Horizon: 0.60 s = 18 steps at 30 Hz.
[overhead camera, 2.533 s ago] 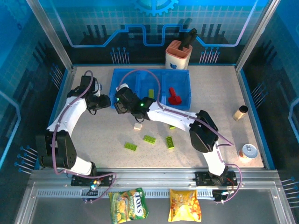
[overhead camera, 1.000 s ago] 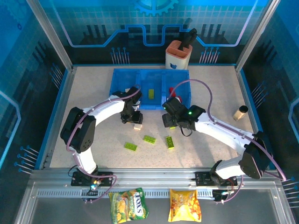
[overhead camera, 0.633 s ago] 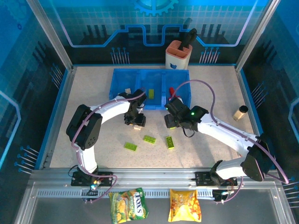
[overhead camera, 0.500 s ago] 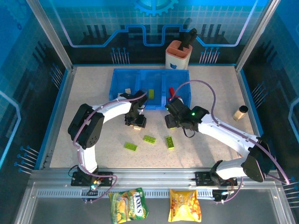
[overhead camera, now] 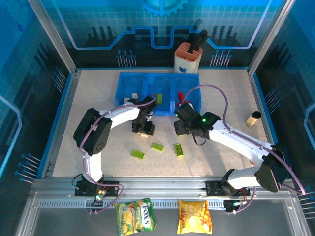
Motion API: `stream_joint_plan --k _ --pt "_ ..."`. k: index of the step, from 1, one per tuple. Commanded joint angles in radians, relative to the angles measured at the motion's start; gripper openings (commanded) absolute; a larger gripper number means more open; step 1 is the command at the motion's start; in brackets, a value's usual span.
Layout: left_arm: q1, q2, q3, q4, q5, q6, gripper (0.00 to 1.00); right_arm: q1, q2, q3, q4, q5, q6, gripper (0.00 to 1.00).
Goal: Sort the legos into containers by color
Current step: Pick up the lego from the center of the table.
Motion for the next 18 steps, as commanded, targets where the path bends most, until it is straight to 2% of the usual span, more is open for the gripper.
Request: stream_joint_plan --k 1,18 --pt "-0.010 0.024 0.015 -0.005 -0.008 -0.008 0.56 -0.011 -0.009 -0.001 -0.021 0.004 0.019 0.71" --pt "-0.011 -0.022 0.023 -0.021 -0.034 -0.014 0.49 -0.012 -0.011 0.001 -0.021 -0.003 0.017 0.70"
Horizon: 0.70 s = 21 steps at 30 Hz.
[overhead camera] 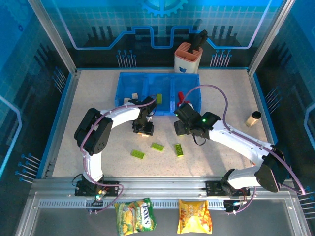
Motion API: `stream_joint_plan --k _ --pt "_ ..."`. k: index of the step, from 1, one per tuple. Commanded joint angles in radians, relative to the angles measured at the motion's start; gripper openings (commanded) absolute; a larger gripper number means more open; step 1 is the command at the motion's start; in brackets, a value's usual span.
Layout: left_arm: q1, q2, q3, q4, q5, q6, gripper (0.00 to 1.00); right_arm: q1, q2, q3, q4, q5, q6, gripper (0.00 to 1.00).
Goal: Sort the legos into containers by color
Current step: Pick up the lego from the center of the table.
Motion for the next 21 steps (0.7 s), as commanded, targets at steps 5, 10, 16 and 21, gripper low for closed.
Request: stream_joint_plan --k 5,10,16,21 --pt "-0.007 -0.061 0.038 -0.049 -0.043 -0.017 0.49 -0.012 -0.008 0.005 -0.023 0.005 0.007 0.70" --pt "0.000 -0.090 0.066 -0.080 -0.069 -0.006 0.49 -0.013 -0.006 0.008 -0.023 0.004 0.008 0.70" --pt "0.039 -0.128 0.081 -0.100 -0.072 0.009 0.49 -0.012 -0.011 0.007 -0.030 0.003 0.010 0.70" --pt "0.090 -0.150 0.091 -0.110 -0.068 0.029 0.49 -0.012 -0.013 0.007 -0.032 0.007 0.009 0.70"
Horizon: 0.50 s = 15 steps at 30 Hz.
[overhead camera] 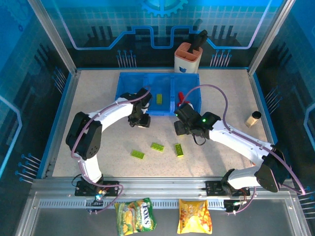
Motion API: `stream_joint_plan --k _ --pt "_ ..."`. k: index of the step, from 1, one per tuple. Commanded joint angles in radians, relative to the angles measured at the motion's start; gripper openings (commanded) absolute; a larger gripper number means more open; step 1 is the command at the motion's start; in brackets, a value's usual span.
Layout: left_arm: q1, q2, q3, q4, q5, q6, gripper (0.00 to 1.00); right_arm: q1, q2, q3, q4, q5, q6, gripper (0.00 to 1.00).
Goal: Sort the legos into containers by color
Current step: Pick up the lego from the center of the table, then place the lego in the container.
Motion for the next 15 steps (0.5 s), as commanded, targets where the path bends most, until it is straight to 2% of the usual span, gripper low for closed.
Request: stream_joint_plan --k 1,10,15 --pt "0.041 -0.042 0.031 -0.046 -0.015 0.030 0.49 -0.013 -0.013 0.007 -0.033 0.008 0.010 0.70" --pt "0.168 -0.048 0.082 -0.062 0.004 0.082 0.49 -0.012 -0.026 0.003 -0.042 0.010 0.016 0.70" --pt "0.209 -0.012 0.147 -0.069 0.010 0.098 0.49 -0.012 -0.035 0.000 -0.045 0.015 0.017 0.69"
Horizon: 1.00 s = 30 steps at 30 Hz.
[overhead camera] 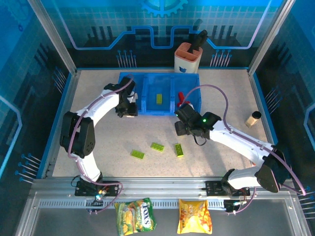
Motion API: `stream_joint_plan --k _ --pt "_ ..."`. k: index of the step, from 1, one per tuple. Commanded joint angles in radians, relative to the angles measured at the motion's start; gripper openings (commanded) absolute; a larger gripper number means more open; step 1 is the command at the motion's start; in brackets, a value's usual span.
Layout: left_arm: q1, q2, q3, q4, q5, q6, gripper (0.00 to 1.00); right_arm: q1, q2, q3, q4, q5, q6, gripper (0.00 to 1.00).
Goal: Sort the legos into containers by color
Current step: Place the lego in the container.
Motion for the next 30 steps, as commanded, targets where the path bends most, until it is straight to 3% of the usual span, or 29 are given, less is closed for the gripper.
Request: stream_joint_plan --k 1,30 --pt "0.020 0.016 0.072 -0.026 0.013 0.036 0.49 -0.012 -0.029 -0.002 -0.027 0.016 0.016 0.69" --pt "0.121 0.474 0.597 0.020 -0.040 0.014 0.49 -0.017 -0.039 -0.025 -0.043 0.037 0.016 0.68"
